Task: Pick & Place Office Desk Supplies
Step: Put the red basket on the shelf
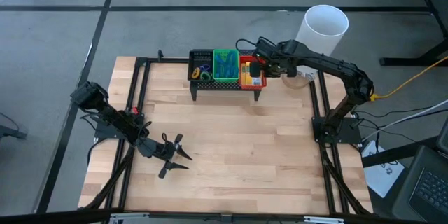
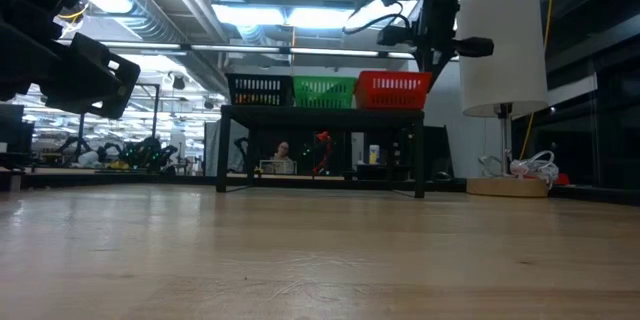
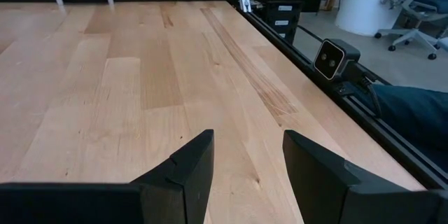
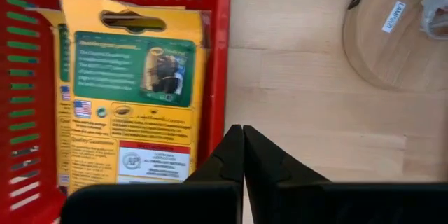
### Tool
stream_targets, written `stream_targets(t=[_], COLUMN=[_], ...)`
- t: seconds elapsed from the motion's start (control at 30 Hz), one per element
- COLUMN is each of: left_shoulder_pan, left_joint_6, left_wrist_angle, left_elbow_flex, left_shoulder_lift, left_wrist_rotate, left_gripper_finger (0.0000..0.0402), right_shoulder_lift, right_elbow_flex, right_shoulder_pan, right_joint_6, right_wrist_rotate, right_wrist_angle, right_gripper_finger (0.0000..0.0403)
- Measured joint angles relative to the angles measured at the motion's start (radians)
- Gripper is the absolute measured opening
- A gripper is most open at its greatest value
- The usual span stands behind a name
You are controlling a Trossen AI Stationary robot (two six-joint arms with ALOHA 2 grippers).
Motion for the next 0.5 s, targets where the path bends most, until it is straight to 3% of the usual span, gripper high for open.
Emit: stream_targets(t=[0.5], left_shoulder_pan=[0.0], left_joint_6=[-0.002], left_wrist_angle=[-0.008], left_elbow_flex=[0.0], left_shoulder_lift=[0.0], left_wrist_rotate=[0.0], left_gripper_finger=[0.0168], right_shoulder_lift=[-0.016], right_elbow_flex=[0.0], right_shoulder_pan=[0.011], right_joint_6=[0.025], right_wrist_rotate=[0.048], right_wrist_angle=[-0.17], right_gripper_finger=[0.0])
